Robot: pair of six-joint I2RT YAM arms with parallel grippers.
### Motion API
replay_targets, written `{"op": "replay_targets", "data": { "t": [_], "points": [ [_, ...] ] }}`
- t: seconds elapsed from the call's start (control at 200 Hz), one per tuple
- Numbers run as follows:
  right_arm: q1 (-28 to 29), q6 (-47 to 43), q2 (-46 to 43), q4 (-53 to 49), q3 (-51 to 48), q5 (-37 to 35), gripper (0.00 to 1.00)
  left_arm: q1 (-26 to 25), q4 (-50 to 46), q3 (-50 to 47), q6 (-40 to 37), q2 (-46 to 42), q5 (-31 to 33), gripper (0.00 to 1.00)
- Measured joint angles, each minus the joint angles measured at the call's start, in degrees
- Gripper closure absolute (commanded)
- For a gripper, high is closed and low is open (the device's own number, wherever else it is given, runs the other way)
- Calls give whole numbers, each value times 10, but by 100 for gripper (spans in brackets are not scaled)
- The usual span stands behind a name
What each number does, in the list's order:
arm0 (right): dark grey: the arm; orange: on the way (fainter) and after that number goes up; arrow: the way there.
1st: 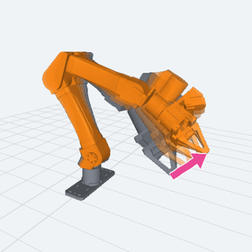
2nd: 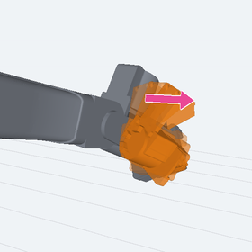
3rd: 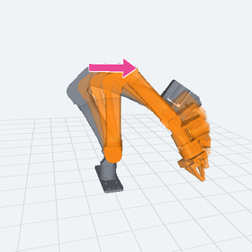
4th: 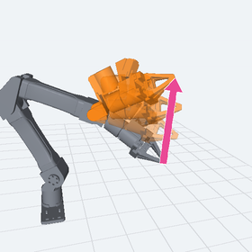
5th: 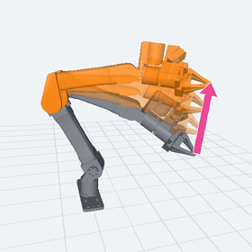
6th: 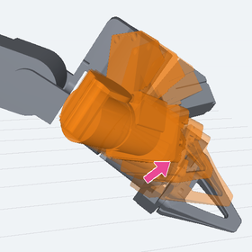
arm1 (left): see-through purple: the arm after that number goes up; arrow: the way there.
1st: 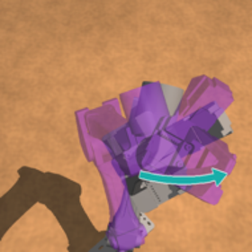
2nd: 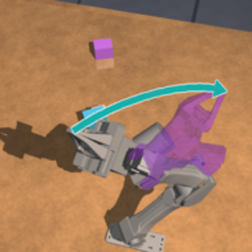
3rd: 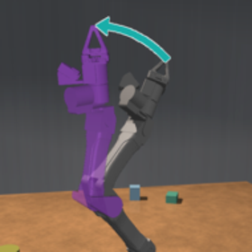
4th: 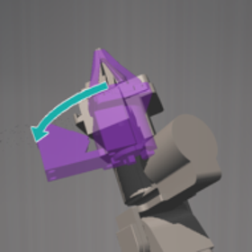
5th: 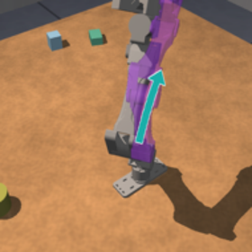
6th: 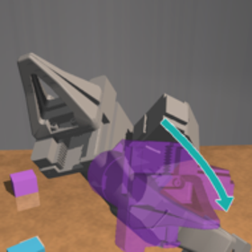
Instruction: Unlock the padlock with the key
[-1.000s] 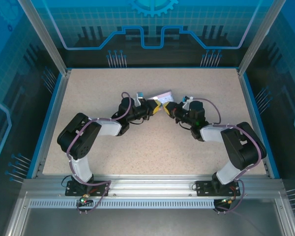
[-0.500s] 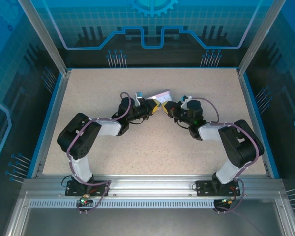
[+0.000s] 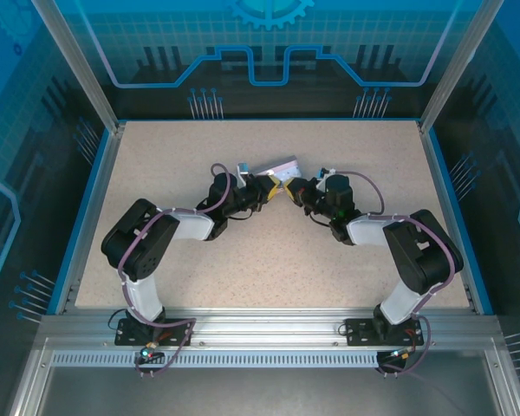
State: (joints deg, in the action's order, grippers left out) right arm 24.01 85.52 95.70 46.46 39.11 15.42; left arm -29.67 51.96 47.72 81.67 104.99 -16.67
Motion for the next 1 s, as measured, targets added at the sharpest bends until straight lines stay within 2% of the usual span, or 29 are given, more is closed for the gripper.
{"op": "replay_targets", "data": {
  "t": [0.415,1.0],
  "points": [
    [3,16,0,-46,10,8,100,0,-5,-14,-63,0,0,100],
    [0,142,45,-72,23,63,100,0,-50,-28,-262,-4,-5,100]
  ]
}}
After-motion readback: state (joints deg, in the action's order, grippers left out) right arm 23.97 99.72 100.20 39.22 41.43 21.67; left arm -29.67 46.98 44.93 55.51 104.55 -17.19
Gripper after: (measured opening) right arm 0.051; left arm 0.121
